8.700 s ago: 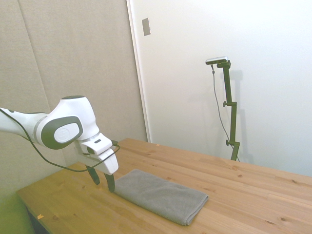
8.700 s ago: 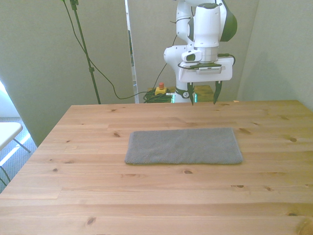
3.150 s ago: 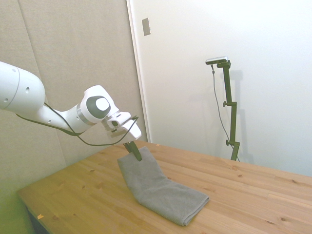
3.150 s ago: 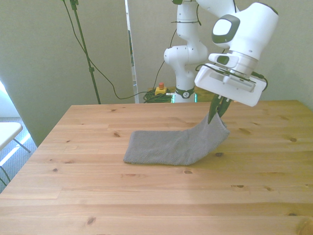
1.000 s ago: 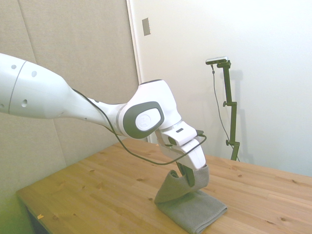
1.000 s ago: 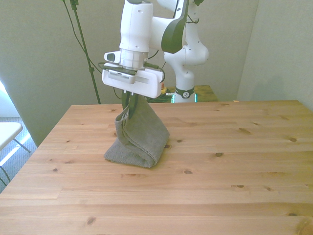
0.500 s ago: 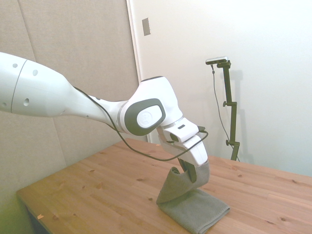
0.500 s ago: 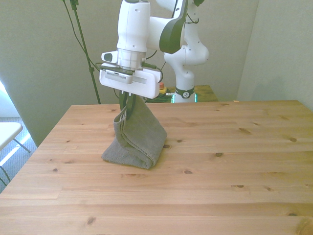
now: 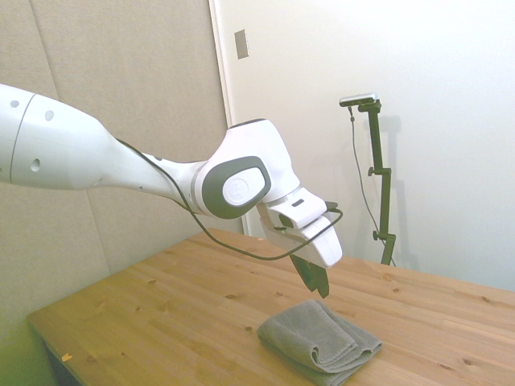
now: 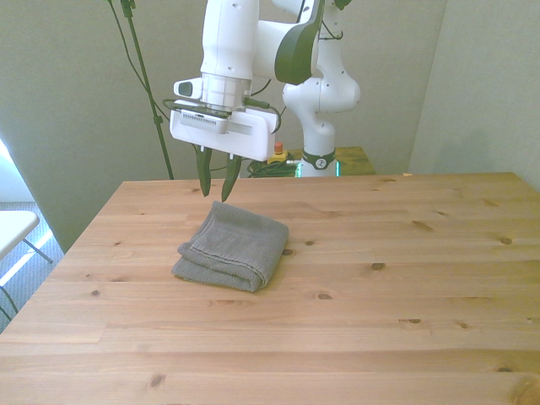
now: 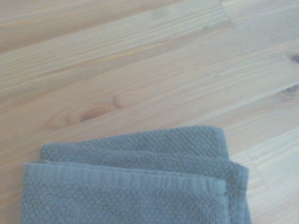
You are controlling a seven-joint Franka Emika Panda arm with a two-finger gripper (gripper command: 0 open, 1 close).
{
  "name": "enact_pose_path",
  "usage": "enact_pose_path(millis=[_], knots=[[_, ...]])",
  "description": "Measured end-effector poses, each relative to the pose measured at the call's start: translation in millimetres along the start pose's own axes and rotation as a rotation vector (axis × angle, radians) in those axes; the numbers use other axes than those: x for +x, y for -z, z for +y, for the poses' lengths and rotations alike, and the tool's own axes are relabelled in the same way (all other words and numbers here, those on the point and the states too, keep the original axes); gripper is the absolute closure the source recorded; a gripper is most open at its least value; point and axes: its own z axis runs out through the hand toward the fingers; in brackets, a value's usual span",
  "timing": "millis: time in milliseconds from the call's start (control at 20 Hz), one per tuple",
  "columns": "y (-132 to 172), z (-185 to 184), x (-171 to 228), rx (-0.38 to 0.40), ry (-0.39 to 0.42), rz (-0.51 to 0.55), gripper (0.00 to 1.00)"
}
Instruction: Fold the towel
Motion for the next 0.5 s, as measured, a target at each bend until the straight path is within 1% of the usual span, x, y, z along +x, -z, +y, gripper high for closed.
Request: enact_pose_path(millis=[50, 150, 250, 350, 500], knots=[[2, 1, -6, 0.017, 0.022, -0.028, 0.0], [8, 3, -27, 0.045, 0.094, -0.09, 0.0], [15, 8, -62, 0.06, 0.173, -0.128, 0.0], [23, 18, -100, 0.073, 0.217, -0.143, 0.0], [35, 45, -147, 0.091, 0.265, -0.149, 0.0]])
